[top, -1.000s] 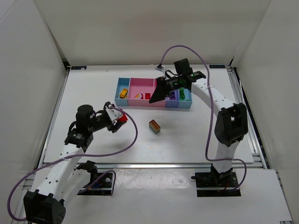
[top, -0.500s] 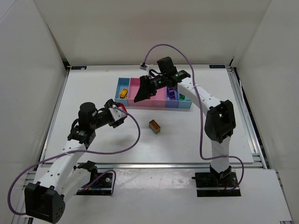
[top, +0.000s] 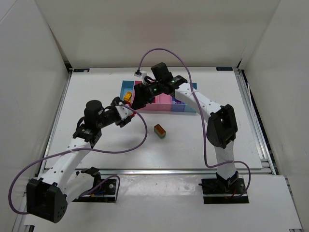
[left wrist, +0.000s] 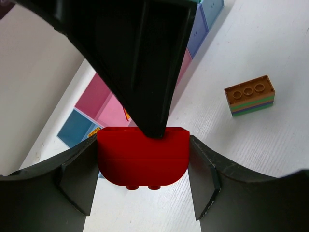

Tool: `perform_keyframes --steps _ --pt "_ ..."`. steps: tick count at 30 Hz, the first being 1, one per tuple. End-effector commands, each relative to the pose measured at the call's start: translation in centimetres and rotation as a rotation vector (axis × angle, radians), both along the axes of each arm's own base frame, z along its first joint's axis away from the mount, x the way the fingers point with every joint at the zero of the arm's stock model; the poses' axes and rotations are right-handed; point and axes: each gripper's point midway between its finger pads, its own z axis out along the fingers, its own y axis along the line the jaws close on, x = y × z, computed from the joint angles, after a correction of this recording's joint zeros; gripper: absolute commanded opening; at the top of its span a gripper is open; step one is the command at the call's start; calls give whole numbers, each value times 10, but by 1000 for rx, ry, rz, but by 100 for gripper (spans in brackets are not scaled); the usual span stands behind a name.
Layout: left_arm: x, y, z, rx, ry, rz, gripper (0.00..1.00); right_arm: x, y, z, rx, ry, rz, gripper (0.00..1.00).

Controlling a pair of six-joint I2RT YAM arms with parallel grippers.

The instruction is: Sort the legos into containers by color

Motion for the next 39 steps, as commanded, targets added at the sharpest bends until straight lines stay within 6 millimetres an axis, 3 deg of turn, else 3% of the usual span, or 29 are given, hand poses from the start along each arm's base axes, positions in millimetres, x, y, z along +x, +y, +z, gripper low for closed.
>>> perform_keyframes --steps 1,10,21,26,29,30,31,33,34,35,39 --pt "3 -5 26 -28 -56 -7 20 8 5 11 21 -39 -5 82" --pt "4 -11 20 -22 -40 -20 20 10 12 15 51 -45 10 80" --pt "10 -13 26 -37 -64 -10 20 -5 19 19 116 1 100 63" --pt "10 -13 27 -38 -68 -8 20 -8 20 22 142 9 132 47" --pt "10 -14 27 -38 -68 -8 20 -10 20 24 161 13 154 35" --pt "10 -14 26 -41 -62 -5 21 -11 20 24 165 12 158 27" --pt "10 -14 26 -41 -61 -5 22 -12 20 24 167 13 162 24" --pt "12 -13 25 -51 -43 18 37 -12 18 24 167 10 162 21" --pt "12 -12 23 -55 -33 28 53 -12 16 24 167 9 163 18" --pt "14 -9 21 -55 -21 53 59 -12 14 24 165 13 161 17" --pt "8 -3 19 -132 88 128 78 0 -8 25 166 23 121 16"
